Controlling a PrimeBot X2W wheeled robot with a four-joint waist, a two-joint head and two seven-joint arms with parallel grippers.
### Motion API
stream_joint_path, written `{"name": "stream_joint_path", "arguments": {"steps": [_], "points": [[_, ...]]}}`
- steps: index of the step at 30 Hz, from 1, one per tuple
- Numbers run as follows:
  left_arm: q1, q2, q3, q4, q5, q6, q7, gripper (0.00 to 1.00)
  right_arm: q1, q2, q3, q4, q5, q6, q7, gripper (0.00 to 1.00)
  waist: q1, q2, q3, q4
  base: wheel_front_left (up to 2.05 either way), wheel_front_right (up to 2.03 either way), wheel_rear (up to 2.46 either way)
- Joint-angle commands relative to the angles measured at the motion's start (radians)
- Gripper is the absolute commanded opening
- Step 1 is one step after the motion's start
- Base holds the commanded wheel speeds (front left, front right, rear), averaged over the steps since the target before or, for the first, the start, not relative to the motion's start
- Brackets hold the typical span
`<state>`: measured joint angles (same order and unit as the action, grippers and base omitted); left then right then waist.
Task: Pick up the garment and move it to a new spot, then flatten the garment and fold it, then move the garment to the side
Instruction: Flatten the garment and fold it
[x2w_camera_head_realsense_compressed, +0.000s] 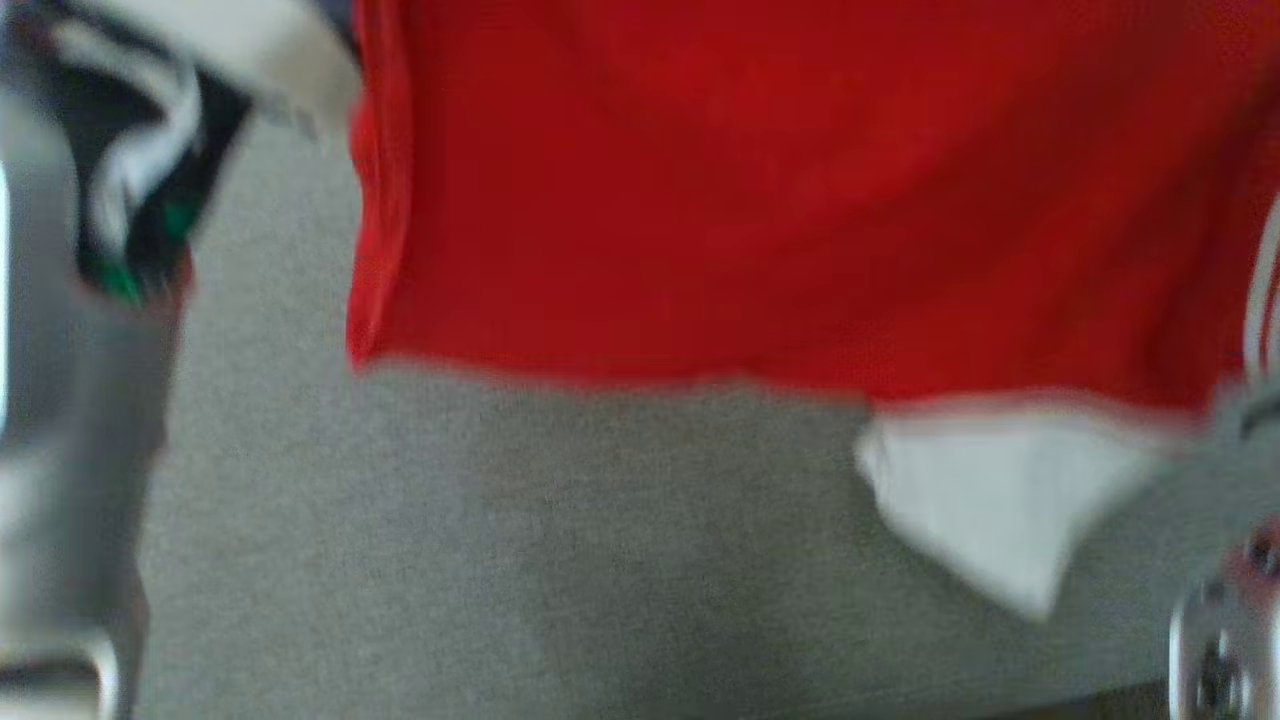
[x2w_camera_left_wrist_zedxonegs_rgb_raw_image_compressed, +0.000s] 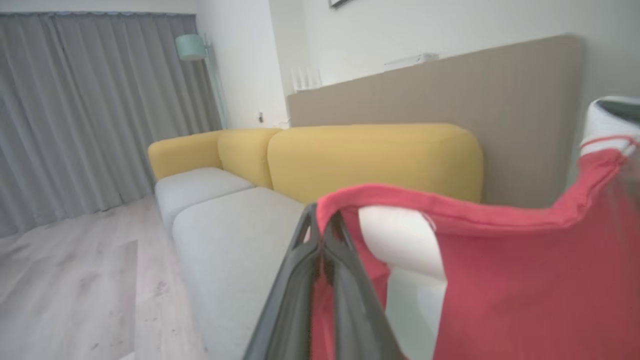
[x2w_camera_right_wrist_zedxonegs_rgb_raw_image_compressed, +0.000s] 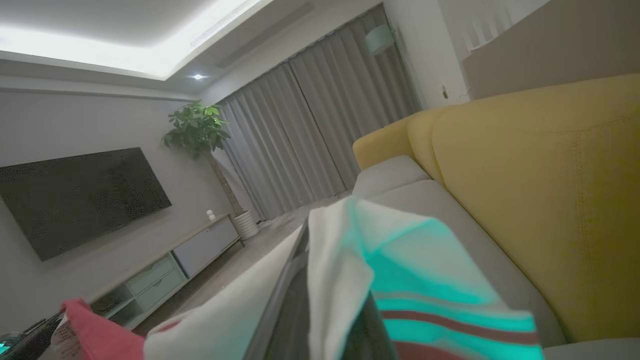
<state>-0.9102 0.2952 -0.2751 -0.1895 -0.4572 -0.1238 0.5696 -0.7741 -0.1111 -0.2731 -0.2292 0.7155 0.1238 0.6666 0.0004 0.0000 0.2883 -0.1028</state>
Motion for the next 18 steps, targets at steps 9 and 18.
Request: {"name": "stream_joint_path", "arguments": {"steps": [9,18], "points": [[-0.541,0.048,-0.030,0.508,0.209,-0.004,-0.329,0.00,-0.533,0.054,-0.010,0.333,-0.179,0.007,-0.186,0.00,-0.0004,0.0000,0.310,0.022,0.00,0.00,0.00],[-0.549,0.010,-0.105,0.790,0.225,-0.006,-0.597,0.00,-0.405,0.035,0.083,0.434,-0.178,0.007,-0.280,0.00,-0.0004,0.0000,0.319,0.032,0.00,0.00,0.00]]}}
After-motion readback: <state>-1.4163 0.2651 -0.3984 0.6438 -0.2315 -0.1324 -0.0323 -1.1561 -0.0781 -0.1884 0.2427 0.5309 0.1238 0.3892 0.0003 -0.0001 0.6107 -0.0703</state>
